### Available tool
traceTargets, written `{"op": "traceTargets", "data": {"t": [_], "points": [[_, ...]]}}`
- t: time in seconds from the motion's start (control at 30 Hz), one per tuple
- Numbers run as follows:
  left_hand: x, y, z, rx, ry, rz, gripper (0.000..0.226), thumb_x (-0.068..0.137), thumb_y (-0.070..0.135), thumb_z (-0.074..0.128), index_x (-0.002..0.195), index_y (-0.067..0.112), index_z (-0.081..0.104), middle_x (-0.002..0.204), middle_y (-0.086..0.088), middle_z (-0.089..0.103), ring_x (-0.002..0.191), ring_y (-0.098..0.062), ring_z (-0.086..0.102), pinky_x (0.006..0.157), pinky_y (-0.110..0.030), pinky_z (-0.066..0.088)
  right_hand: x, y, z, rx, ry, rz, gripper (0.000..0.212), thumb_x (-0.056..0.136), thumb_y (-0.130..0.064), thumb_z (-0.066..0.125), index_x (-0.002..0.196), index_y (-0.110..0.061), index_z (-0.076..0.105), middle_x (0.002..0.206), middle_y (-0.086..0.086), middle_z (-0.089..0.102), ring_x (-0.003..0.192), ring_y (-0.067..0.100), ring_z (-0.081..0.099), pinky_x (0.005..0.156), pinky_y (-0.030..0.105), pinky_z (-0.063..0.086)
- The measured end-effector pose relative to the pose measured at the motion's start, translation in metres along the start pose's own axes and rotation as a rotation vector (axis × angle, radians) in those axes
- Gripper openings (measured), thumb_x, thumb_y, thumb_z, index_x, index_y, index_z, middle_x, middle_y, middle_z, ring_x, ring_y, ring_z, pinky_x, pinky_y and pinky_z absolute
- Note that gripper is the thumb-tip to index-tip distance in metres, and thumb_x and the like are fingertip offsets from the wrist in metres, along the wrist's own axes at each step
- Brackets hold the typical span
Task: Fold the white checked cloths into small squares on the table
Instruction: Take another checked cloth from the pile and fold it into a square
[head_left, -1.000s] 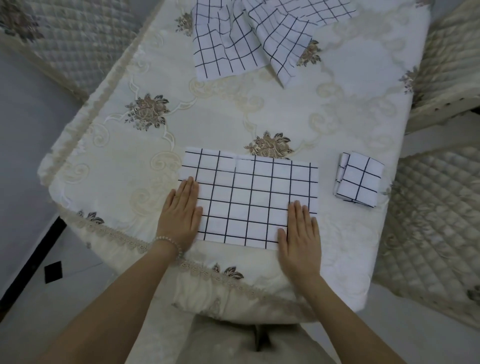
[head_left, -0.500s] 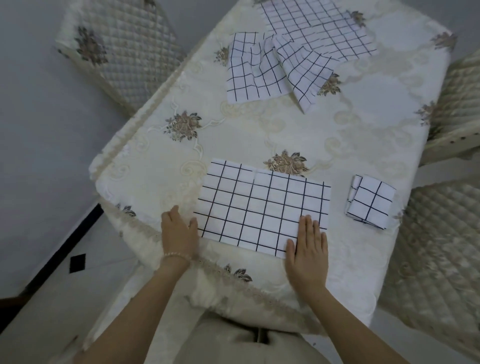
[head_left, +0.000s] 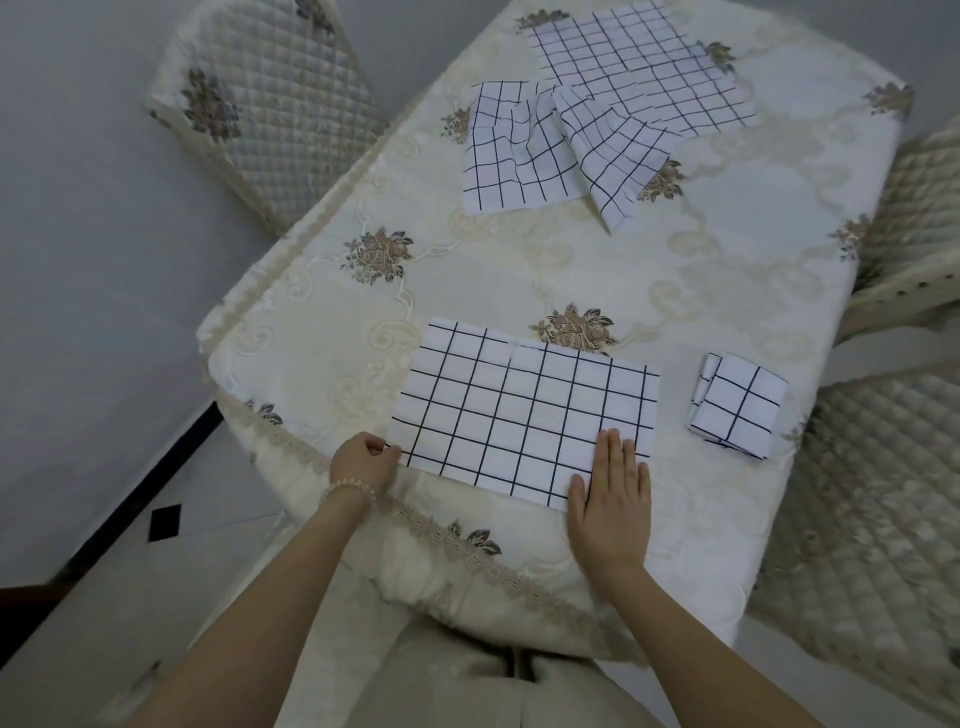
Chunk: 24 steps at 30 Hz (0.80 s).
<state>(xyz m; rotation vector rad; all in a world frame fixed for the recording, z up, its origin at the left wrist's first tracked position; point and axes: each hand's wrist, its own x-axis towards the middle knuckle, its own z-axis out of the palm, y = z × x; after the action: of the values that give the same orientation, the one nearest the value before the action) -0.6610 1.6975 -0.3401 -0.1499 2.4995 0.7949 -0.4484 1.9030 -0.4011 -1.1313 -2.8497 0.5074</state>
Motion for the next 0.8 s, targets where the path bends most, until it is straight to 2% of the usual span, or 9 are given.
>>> {"op": "traceTargets", "data": {"t": [0.07,0.2,0.33,0.43,0.57,0.63,0.7,0.77,0.8], "points": [[-0.003,0.004,-0.002,-0.052,-0.005,0.020,0.016,0.087,0.021,0.064,0.091,0.007,0.060,0.079,-0.004,0.057,0.084,-0.026,0.057,0.071,-0.029,0.041,0.000,0.000,0.000,0.005,0.001,0.002,0.063,0.099,-0.043,0.013,0.154,-0.012,0.005,0.161,0.003,0.003,0.149,0.017,-0.002,0.120,0.037,-0.002],[-0.023,0.024,-0.004,-0.150,0.090,0.171,0.010,0.086,0.016,0.063,0.085,0.007,0.057,0.084,-0.009,0.056,0.069,-0.017,0.050,0.057,-0.026,0.039,0.000,0.000,-0.001,-0.002,-0.003,0.011,0.064,0.098,-0.042,0.014,0.153,-0.012,0.005,0.161,0.004,0.003,0.149,0.018,-0.001,0.120,0.038,-0.001],[-0.056,0.051,0.002,-0.216,0.158,0.358,0.012,0.086,0.017,0.061,0.078,0.013,0.052,0.082,-0.008,0.057,0.067,-0.016,0.050,0.062,-0.026,0.043,0.001,0.000,-0.002,0.016,-0.009,0.012,0.064,0.097,-0.042,0.015,0.153,-0.012,0.006,0.161,0.003,0.003,0.149,0.018,0.000,0.120,0.037,-0.001],[-0.086,0.072,0.014,-0.193,0.138,0.546,0.014,0.087,0.014,0.060,0.077,0.016,0.050,0.078,-0.003,0.054,0.065,-0.012,0.049,0.058,-0.016,0.040,0.002,0.003,-0.002,0.043,-0.027,-0.009,0.065,0.097,-0.044,0.013,0.153,-0.012,0.006,0.160,0.003,0.004,0.148,0.018,0.001,0.119,0.036,-0.004],[-0.113,0.087,0.042,-0.072,0.050,0.754,0.015,0.088,0.014,0.058,0.077,0.020,0.048,0.072,0.005,0.050,0.065,-0.009,0.048,0.058,-0.017,0.040,0.007,0.008,-0.014,0.199,-0.086,-0.035,0.070,0.091,-0.049,0.004,0.152,-0.016,0.003,0.159,-0.003,-0.001,0.145,0.009,-0.008,0.117,0.027,-0.012],[-0.121,0.090,0.060,-0.003,0.007,0.825,0.015,0.088,0.015,0.057,0.077,0.019,0.048,0.072,0.006,0.049,0.068,-0.010,0.048,0.060,-0.022,0.042,0.007,0.010,-0.028,0.393,-0.075,-0.006,0.065,0.095,-0.045,0.014,0.153,-0.015,0.018,0.157,-0.008,0.013,0.145,0.006,0.002,0.118,0.024,-0.003],[-0.128,0.092,0.078,0.051,-0.034,0.857,0.015,0.088,0.016,0.057,0.077,0.019,0.048,0.072,0.006,0.048,0.069,-0.010,0.047,0.061,-0.025,0.042,0.004,0.013,-0.047,0.624,-0.007,0.075,0.045,0.102,-0.030,0.032,0.144,-0.015,0.041,0.145,-0.013,0.036,0.139,0.005,0.026,0.115,0.024,0.018],[-0.134,0.094,0.094,0.090,-0.078,0.871,0.014,0.088,0.018,0.057,0.077,0.019,0.048,0.072,0.007,0.048,0.069,-0.009,0.045,0.061,-0.024,0.041,0.004,0.014,-0.066,0.865,0.028,0.196,0.028,0.101,-0.019,0.043,0.124,-0.016,0.059,0.123,-0.010,0.059,0.117,0.006,0.053,0.101,0.026,0.041],[-0.137,0.095,0.102,0.111,-0.103,0.871,0.015,0.088,0.018,0.056,0.077,0.019,0.047,0.072,0.008,0.048,0.069,-0.009,0.045,0.061,-0.023,0.040,0.004,0.012,-0.074,1.002,0.014,0.272,0.024,0.100,-0.018,0.044,0.114,-0.016,0.063,0.109,-0.006,0.067,0.103,0.008,0.061,0.092,0.027,0.047]]}}
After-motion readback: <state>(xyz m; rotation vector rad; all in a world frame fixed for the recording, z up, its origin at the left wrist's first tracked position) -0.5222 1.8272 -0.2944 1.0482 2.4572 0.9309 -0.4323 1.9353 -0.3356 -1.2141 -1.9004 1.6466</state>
